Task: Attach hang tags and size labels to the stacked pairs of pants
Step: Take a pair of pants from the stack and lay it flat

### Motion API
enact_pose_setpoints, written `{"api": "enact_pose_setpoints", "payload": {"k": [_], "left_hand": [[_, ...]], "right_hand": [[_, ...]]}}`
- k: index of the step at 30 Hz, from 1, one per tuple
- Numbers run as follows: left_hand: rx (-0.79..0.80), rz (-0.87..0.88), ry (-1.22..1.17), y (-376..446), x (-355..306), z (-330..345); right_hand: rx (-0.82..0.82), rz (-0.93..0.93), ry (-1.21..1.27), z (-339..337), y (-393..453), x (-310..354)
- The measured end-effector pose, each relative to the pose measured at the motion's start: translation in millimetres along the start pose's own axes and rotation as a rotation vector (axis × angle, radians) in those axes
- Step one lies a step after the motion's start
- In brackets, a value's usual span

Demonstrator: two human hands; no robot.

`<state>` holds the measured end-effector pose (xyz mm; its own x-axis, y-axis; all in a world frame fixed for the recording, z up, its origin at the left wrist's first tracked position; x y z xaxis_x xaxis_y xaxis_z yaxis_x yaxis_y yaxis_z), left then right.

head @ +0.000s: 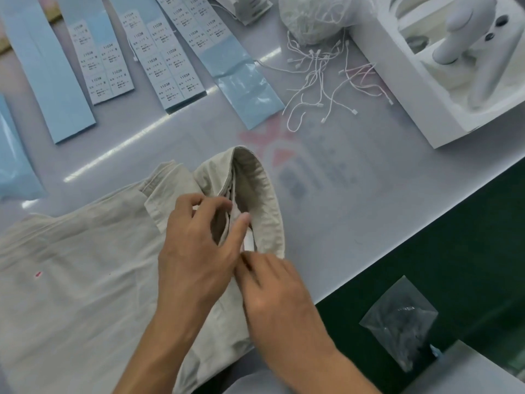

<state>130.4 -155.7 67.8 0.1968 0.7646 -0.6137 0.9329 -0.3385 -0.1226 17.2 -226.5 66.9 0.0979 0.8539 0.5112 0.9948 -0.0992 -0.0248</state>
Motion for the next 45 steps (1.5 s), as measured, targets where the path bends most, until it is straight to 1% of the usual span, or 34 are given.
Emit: {"api": "enact_pose_setpoints", "payload": {"k": [2, 3, 5, 7, 10, 11, 13, 15, 16, 18, 21, 24, 26, 28, 30, 32, 34, 39, 42, 45], "left_hand": [[0.076, -0.058, 0.150, 5.2, 5.0, 5.2], [0.081, -0.080, 0.194, 8.6, 8.5, 5.0], [0.063, -0.111, 0.181, 16.1, 16.9, 2.6], [0.063, -0.141, 0.109, 20.9, 27.9, 0.6], [0.082, -0.170, 0.065, 21.5, 37.6, 1.0], [0.081, -0.172, 0.032, 19.8, 38.3, 3.1], [0.053, -0.150, -0.112, 13.9, 37.0, 8.2], [0.032, -0.130, -0.253, 6.3, 35.7, 12.9], [0.034, -0.125, -0.310, 2.1, 36.4, 15.1], [0.043, -0.141, -0.409, -3.5, 39.2, 19.5], [0.010, -0.153, -0.467, -7.1, 42.2, 21.4], [-0.002, -0.140, -0.496, -8.9, 41.4, 22.8], [-0.008, -0.129, -0.495, -9.2, 40.6, 22.8], [-0.008, -0.127, -0.508, -9.6, 40.5, 23.9], [-0.013, -0.145, -0.557, -10.1, 40.3, 24.7], [-0.016, -0.156, -0.602, -9.8, 39.1, 25.7], [-0.025, -0.155, -0.620, -9.7, 37.6, 26.6], [-0.056, -0.133, -0.599, -8.8, 39.8, 27.0], [-0.084, -0.080, -0.512, -11.3, 39.9, 27.6], [-0.130, -0.036, -0.457, -13.7, 41.9, 31.0]], "right_hand": [[0.001, -0.042, 0.011, 1.7, -5.9, 9.1], [0.005, -0.045, 0.010, 0.5, -7.2, 10.3], [0.005, -0.036, 0.008, -4.1, -8.1, 8.3], [-0.010, 0.009, 0.121, -8.3, -8.5, 1.4], [-0.034, 0.190, 0.370, -13.5, -4.9, -19.4], [-0.031, 0.251, 0.396, -13.7, -1.6, -28.3], [-0.013, 0.384, 0.411, -9.6, 8.0, -49.2], [0.041, 0.522, 0.461, -1.1, 19.8, -68.2], [0.088, 0.558, 0.476, 4.1, 25.7, -72.8], [0.168, 0.538, 0.447, 14.4, 36.0, -72.9], [0.211, 0.484, 0.374, 21.3, 46.5, -68.9], [0.279, 0.527, 0.437, 22.1, 47.5, -72.2], [0.283, 0.520, 0.436, 20.9, 47.9, -70.9], [0.246, 0.524, 0.434, 20.0, 49.6, -70.7], [0.238, 0.566, 0.557, 21.0, 48.8, -75.1], [0.250, 0.610, 0.762, 20.3, 46.2, -82.2], [0.257, 0.606, 0.882, 17.1, 43.2, -87.6], [0.218, 0.664, 1.008, 14.7, 36.7, -97.0], [0.167, 0.751, 1.099, 15.3, 33.9, -101.9], [0.125, 0.779, 1.131, 16.4, 33.5, -106.9]]}}
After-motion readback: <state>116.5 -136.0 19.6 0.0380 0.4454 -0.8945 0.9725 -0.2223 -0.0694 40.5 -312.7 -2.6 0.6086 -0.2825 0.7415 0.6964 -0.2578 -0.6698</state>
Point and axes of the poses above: each hand's wrist, its own y-axis towards the middle knuckle, its own z-axis out of the palm, x = y × z, the point moved 5 cm from there along y, towards the middle knuckle
